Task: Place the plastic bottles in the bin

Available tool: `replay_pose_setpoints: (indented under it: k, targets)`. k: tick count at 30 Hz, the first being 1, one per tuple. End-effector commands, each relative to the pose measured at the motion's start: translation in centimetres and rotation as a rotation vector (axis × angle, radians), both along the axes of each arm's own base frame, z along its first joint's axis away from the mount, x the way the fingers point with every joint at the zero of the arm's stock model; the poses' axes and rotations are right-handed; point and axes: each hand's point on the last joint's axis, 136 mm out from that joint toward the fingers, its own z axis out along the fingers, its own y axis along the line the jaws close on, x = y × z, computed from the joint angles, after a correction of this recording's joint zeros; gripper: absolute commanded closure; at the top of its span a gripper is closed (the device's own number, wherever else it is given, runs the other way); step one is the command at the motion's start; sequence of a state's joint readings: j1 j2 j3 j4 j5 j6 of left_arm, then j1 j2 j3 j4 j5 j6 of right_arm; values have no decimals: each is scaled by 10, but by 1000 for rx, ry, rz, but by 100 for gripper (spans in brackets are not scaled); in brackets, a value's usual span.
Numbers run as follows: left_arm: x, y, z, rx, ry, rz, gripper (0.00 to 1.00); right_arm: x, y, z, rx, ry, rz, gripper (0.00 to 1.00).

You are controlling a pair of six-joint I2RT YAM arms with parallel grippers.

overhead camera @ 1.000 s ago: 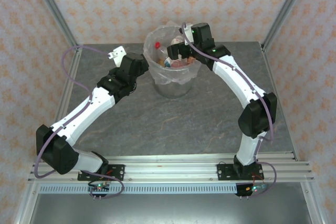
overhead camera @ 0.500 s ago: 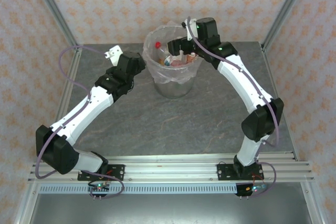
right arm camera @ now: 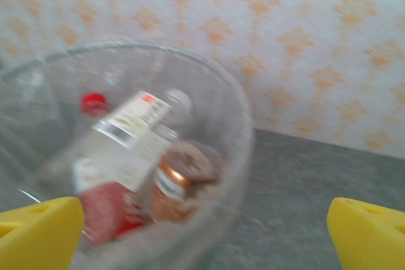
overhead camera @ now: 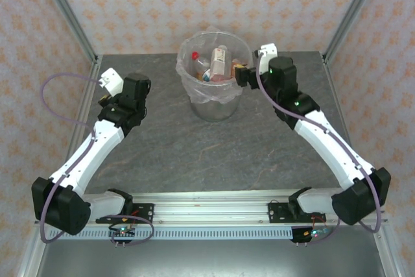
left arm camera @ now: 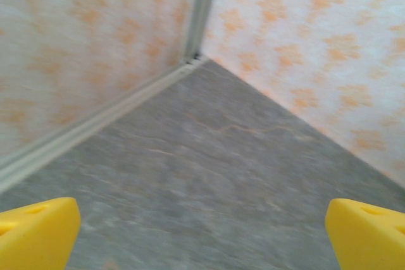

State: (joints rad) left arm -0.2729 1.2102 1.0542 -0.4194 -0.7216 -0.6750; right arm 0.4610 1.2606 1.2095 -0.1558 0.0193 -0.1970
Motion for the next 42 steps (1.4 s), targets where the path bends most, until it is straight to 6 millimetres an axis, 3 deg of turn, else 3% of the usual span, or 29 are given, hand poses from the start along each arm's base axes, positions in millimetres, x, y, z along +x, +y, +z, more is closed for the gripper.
replay_pose_setpoints:
  k: [1, 6, 12, 17, 23, 29, 33, 36, 42]
  targets:
    - [-28, 38, -6, 179, 74, 159, 0, 0, -49, 11, -13, -136, -236, 1]
    - [-36, 62, -39, 217, 141, 176, 0, -13, -108, -23, 28, -164, -448, 1]
    - [-11, 67, -101, 178, 249, 9, 0, -24, -174, -95, 53, -94, -682, 1]
    - [12, 58, -143, 226, 268, -120, 0, -34, -205, -152, 40, 11, -775, 1]
    - [38, 30, -158, 184, 177, -305, 0, -36, -209, -197, 37, 99, -741, 1]
    - [43, -7, -171, 228, 102, -515, 0, -28, -204, -217, 47, 122, -688, 1]
    - [39, 0, -172, 250, 100, -458, 0, -33, -204, -227, 43, 124, -676, 1]
    - [32, 12, -169, 250, 111, -358, 0, -34, -201, -223, 60, 80, -651, 1]
    - [32, 13, -168, 252, 106, -356, 0, -20, -193, -225, 48, 81, -569, 1]
